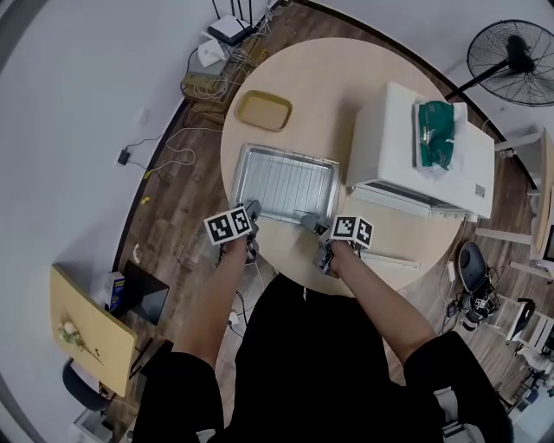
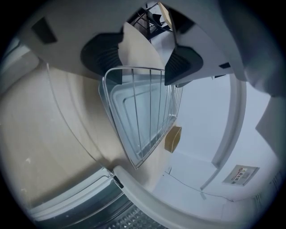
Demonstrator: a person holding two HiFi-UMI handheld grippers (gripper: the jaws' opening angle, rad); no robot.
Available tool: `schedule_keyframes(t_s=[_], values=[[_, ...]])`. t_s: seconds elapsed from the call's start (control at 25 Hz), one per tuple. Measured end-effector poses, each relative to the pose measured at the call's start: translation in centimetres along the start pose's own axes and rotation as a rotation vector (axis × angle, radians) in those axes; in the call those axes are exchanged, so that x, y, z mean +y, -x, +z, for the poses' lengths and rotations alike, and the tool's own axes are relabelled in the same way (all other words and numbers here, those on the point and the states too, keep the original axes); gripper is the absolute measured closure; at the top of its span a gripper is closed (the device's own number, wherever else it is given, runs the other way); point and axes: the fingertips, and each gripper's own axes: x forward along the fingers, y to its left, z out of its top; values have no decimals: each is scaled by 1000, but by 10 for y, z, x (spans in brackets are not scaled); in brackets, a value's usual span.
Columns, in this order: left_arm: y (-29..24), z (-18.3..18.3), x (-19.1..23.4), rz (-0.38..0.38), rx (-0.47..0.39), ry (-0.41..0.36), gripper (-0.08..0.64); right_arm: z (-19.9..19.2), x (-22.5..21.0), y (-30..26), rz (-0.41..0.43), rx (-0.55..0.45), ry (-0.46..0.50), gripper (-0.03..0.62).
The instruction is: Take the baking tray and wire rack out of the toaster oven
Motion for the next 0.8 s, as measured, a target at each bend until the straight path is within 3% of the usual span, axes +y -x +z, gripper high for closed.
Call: schedule_keyframes(t_s=[0.28, 0.56, 0.8], values=[[6, -2, 11, 73, 21, -92, 267, 1, 1, -1, -48, 1, -21, 268], [10, -5, 14, 86, 13, 3, 257, -1, 0, 1, -53, -21, -31, 259], [11, -7, 18, 112, 26, -22, 258, 0, -6, 12, -79, -20, -20, 232]])
